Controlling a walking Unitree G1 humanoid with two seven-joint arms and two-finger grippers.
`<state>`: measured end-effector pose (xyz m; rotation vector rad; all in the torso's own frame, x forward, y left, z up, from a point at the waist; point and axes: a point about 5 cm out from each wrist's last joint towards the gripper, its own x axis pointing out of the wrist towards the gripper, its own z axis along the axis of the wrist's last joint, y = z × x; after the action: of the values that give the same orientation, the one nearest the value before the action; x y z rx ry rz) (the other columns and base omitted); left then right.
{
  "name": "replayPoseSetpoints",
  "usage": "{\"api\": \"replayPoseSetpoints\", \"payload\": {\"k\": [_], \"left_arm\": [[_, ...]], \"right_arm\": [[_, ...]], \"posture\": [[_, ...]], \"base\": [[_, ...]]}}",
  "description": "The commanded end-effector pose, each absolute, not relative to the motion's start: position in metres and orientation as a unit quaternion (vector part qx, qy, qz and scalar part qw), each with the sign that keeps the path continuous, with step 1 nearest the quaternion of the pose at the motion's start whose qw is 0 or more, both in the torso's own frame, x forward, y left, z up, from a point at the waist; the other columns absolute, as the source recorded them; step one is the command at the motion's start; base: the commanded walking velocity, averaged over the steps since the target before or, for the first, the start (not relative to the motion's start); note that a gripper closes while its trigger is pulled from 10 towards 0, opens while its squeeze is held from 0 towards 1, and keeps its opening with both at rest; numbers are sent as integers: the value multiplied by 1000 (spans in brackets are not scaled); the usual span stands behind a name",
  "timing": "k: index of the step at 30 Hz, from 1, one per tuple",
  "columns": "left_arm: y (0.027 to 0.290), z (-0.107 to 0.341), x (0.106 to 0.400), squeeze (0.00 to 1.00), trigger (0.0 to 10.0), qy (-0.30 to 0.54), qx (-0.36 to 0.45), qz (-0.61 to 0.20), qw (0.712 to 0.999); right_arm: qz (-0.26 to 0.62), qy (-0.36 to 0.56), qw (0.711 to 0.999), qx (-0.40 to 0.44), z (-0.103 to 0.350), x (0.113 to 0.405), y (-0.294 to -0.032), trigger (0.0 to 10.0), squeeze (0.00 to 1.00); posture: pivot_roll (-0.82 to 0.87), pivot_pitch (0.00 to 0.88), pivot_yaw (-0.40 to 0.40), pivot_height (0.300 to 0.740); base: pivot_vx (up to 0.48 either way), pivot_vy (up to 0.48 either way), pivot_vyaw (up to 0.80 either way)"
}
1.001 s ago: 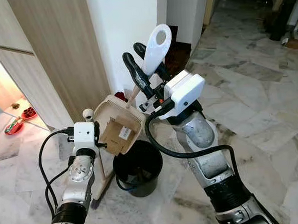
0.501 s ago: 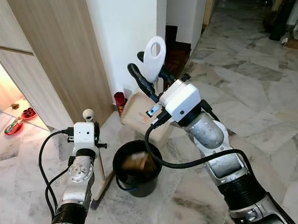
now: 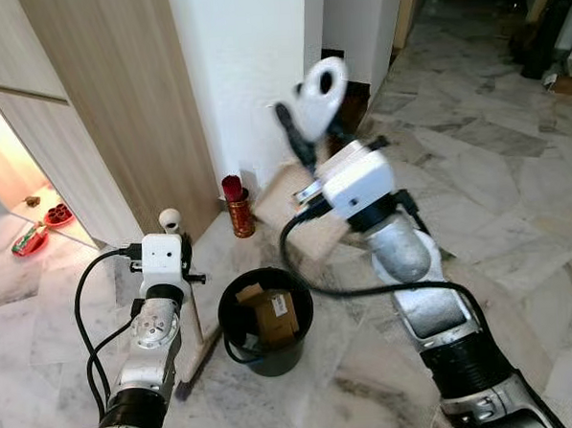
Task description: Sweep floor
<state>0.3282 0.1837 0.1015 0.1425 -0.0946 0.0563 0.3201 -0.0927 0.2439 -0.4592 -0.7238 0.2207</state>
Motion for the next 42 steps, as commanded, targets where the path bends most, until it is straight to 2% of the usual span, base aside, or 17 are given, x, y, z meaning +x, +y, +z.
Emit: {"api": "replayPoseSetpoints", "payload": {"k": [1,3,6,11,13,20,29,34,42], "left_arm": [[190,113,328,0,10000,-77,82,32,993],[191,113,328,0,10000,-77,83,33,993],[194,113,328,0,10000,-77,87,36,993],[196,113,328,0,10000,-75,89,39,992],[199,110,327,0,10000,-69,88,49,993],[213,98,321,0,10000,-41,51,87,994],[226,82,308,0,10000,-14,36,118,992],[224,80,307,0,10000,-14,33,117,993],[218,83,310,0,10000,-20,33,109,993]], "right_arm": [[23,-312,921,-233,231,325,-124,10000,0],[8,-303,924,-232,227,325,-130,10000,0],[-51,-256,945,-199,208,324,-154,10000,0],[-69,-218,959,-165,187,322,-164,10000,0],[-90,-174,973,-122,160,318,-173,10000,0],[-142,-109,983,-29,125,310,-192,10000,0],[-144,-91,985,-27,109,306,-195,10000,0],[-142,-87,986,-24,105,305,-193,10000,0],[-142,-93,985,-22,105,307,-194,10000,0]], "posture": [[27,0,37,740],[26,0,37,740],[23,0,37,740],[21,0,35,740],[20,0,35,740],[18,0,30,740],[21,0,21,740],[23,0,18,740],[20,0,15,740]], "base": [[0,0,0],[0,0,0],[0,0,0],[0,0,0],[0,0,0],[0,0,0],[0,0,0],[0,0,0],[-346,0,0]]}}
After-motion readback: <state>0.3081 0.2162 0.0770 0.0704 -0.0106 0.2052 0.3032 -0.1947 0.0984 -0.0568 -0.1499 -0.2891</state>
